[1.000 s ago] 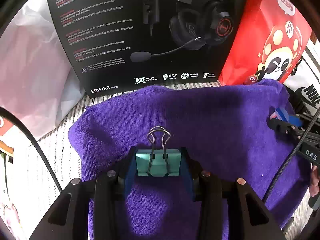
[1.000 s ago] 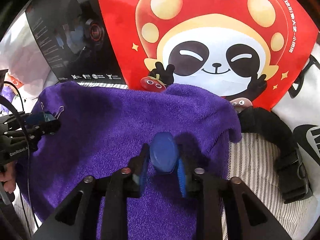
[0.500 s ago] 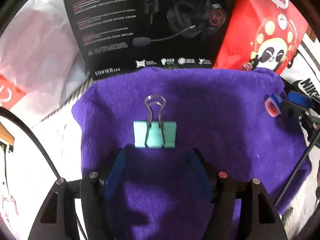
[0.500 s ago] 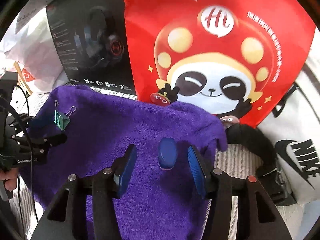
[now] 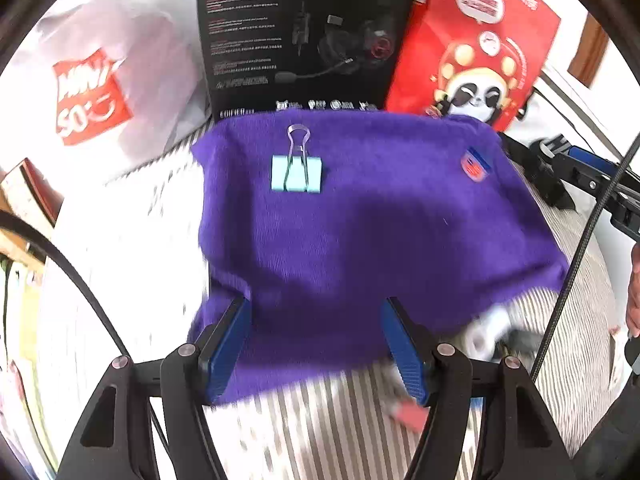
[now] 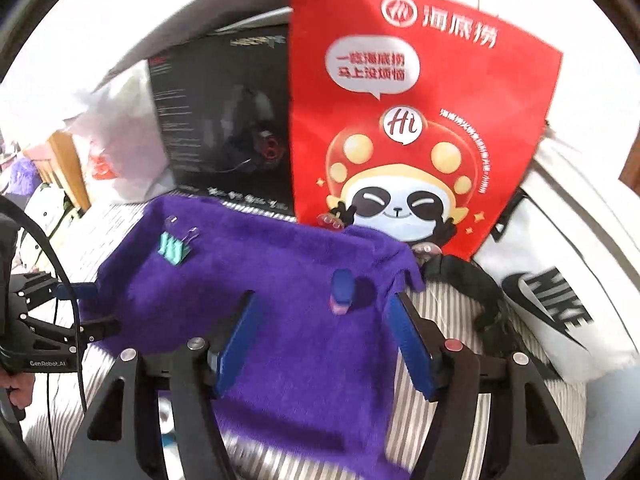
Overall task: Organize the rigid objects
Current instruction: 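Open both grippers and lift away, then grasp the pink marker with the left gripper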
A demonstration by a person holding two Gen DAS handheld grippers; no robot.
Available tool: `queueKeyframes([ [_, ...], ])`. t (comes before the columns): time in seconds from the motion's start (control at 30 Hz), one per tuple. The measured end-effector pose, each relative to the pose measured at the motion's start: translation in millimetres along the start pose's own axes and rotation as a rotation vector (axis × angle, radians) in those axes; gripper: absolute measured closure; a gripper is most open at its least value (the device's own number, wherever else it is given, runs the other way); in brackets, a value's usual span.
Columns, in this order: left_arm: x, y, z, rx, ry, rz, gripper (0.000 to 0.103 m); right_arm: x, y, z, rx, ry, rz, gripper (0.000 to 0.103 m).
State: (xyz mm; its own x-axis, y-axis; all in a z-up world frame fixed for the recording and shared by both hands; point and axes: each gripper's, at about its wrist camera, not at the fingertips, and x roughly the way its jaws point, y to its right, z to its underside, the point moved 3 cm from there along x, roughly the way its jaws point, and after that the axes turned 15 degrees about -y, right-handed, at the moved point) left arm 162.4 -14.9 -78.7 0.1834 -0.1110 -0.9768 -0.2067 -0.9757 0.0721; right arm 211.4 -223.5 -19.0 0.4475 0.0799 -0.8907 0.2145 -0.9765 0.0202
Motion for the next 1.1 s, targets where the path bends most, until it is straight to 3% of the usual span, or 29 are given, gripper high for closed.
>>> queueKeyframes([
  [0.27,10,3,45,-0.005,-0.057,0.071,0.037,-36,-13,78,0.055,0.004,-0.030,0.037],
  [0.57,27,34,60,-0.010,-0.099,0.122,0.037,-54,-24,141,0.111,-0.020,-0.066,0.037],
  [0.73,29,47,57,-0.033,-0.080,0.063,0.028,-57,-20,158,0.136,-0.026,-0.073,0.037],
  [0.87,31,56,58,0.008,-0.062,-0.015,0.028,-55,-13,168,0.156,-0.042,-0.066,0.037],
  [1.1,16,18,83,0.012,-0.031,-0.087,0.026,-50,0,182,0.195,-0.060,-0.071,0.037],
])
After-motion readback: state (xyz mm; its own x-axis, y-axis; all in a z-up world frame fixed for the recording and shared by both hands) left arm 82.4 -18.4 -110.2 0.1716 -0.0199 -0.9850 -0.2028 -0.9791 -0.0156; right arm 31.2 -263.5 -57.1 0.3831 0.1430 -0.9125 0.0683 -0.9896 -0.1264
